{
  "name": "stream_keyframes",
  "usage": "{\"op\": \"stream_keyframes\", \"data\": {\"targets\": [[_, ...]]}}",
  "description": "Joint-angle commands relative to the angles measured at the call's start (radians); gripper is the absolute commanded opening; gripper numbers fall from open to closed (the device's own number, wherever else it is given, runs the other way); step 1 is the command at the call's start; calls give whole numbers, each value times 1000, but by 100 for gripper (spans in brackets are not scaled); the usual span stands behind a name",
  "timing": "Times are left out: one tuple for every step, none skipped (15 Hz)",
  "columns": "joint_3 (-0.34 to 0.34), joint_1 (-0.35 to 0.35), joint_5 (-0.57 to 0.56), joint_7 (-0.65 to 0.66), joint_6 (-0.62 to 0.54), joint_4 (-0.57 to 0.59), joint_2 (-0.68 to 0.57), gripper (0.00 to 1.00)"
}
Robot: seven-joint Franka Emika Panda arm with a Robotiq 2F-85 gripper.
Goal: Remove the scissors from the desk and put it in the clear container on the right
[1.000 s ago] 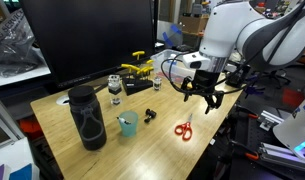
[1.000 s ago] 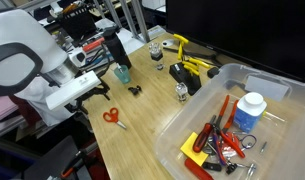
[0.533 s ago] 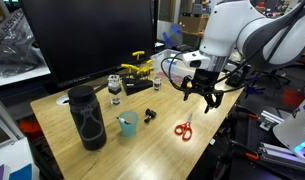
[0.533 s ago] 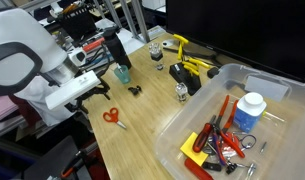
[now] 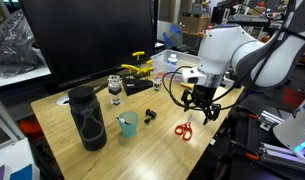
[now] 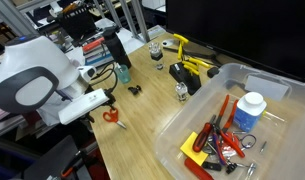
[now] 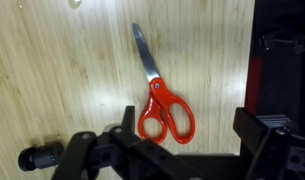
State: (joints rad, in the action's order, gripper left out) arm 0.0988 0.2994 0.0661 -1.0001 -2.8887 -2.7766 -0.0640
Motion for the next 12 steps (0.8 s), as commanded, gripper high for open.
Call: {"op": "stream_keyframes", "data": {"targets": [[67,-72,-21,22,-88,4,-78,100],[78,-86,-38,34,-104,4,-96,100],[89,-101,-52,44,-120,5,-113,100],[96,-114,-73,58,-134,6,-127,100],[99,-124,-97,75,-149,7,-140,100],[83,-120,-140,105,-157,7,-146,100],[77,-125,-170,125,-164,10,-154,100],[70,-127,-204,149,-170,11,-160,100],[66,-131,-233,170,-172,15,-165,100],[63,-134,-258,188,-173,20,-174,100],[33,-94,-233,168,-181,23,-181,100],[32,-93,-240,173,-180,28,-187,100]]}}
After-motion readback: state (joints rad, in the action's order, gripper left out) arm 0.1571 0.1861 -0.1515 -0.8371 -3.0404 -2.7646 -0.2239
